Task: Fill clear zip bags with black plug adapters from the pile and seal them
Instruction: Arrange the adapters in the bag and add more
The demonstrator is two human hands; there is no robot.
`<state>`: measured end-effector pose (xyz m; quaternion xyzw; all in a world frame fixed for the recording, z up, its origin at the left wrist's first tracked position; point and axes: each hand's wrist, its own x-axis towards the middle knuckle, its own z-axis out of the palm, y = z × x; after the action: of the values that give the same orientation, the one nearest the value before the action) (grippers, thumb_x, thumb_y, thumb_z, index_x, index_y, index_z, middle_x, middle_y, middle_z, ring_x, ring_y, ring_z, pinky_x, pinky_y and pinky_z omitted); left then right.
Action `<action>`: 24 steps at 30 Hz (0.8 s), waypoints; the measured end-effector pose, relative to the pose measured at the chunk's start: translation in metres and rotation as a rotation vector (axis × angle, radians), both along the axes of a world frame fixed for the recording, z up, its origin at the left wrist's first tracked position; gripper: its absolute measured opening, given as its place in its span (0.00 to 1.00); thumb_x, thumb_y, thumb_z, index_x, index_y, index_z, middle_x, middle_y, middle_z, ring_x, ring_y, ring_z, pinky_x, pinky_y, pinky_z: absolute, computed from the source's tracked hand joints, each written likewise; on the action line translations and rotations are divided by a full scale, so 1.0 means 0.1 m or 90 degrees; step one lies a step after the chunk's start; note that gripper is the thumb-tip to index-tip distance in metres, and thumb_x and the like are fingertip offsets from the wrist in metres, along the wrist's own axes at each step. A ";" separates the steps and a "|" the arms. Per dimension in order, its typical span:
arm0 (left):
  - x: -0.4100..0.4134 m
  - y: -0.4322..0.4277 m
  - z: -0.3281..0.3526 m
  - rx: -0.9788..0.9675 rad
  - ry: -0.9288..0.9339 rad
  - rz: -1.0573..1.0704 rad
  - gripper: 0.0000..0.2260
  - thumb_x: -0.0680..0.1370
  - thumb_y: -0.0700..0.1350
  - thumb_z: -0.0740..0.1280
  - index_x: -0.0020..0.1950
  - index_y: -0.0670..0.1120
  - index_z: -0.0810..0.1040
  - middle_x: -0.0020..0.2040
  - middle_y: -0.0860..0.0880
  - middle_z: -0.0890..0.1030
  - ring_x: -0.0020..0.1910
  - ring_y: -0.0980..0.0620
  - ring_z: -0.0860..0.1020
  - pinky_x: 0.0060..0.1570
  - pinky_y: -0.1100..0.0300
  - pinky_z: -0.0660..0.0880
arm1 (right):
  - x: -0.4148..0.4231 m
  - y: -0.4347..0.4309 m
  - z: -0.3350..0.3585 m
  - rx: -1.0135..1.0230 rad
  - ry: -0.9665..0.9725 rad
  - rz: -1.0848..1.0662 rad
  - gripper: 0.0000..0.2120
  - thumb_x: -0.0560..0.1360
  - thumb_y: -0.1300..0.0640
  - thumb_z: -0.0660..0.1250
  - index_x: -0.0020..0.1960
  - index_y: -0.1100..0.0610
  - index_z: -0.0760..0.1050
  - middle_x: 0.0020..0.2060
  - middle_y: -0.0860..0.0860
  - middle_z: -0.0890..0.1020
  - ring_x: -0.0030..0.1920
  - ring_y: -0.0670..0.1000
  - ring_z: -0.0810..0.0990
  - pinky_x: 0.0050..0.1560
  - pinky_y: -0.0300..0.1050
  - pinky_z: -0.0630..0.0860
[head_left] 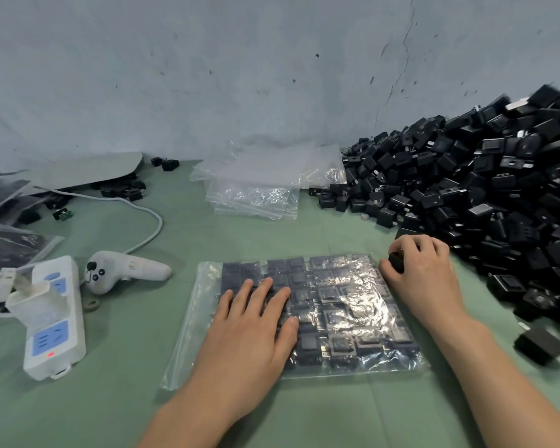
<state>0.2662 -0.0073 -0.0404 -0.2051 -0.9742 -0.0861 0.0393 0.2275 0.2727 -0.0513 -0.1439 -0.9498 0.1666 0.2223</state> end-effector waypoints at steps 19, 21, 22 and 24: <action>0.00 -0.01 -0.01 0.002 -0.004 -0.006 0.34 0.73 0.66 0.27 0.79 0.62 0.43 0.81 0.59 0.44 0.79 0.55 0.38 0.76 0.53 0.34 | 0.03 0.06 0.03 -0.018 -0.114 -0.106 0.31 0.77 0.39 0.61 0.76 0.49 0.64 0.76 0.60 0.63 0.73 0.65 0.64 0.72 0.62 0.62; 0.00 -0.01 -0.01 0.001 -0.006 -0.007 0.33 0.74 0.66 0.28 0.79 0.62 0.43 0.81 0.59 0.43 0.79 0.55 0.38 0.76 0.53 0.34 | 0.03 0.06 0.04 -0.002 -0.109 -0.101 0.29 0.76 0.40 0.62 0.74 0.49 0.66 0.73 0.58 0.66 0.67 0.65 0.69 0.68 0.60 0.65; 0.00 -0.01 -0.01 0.001 -0.009 -0.007 0.33 0.75 0.66 0.29 0.79 0.62 0.42 0.81 0.59 0.43 0.79 0.55 0.38 0.76 0.53 0.33 | 0.03 0.05 0.05 0.006 -0.103 -0.097 0.28 0.76 0.40 0.63 0.73 0.49 0.67 0.71 0.57 0.68 0.65 0.64 0.71 0.66 0.58 0.66; 0.00 -0.02 0.00 0.002 -0.013 -0.006 0.31 0.76 0.65 0.30 0.79 0.61 0.42 0.81 0.58 0.43 0.79 0.55 0.37 0.76 0.53 0.34 | 0.05 0.04 0.05 0.026 -0.076 -0.087 0.24 0.76 0.42 0.64 0.69 0.50 0.71 0.66 0.55 0.71 0.60 0.63 0.73 0.62 0.57 0.68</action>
<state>0.2666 -0.0088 -0.0403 -0.2086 -0.9735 -0.0896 0.0293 0.2322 0.2769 -0.0467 -0.2133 -0.9526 0.1230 0.1788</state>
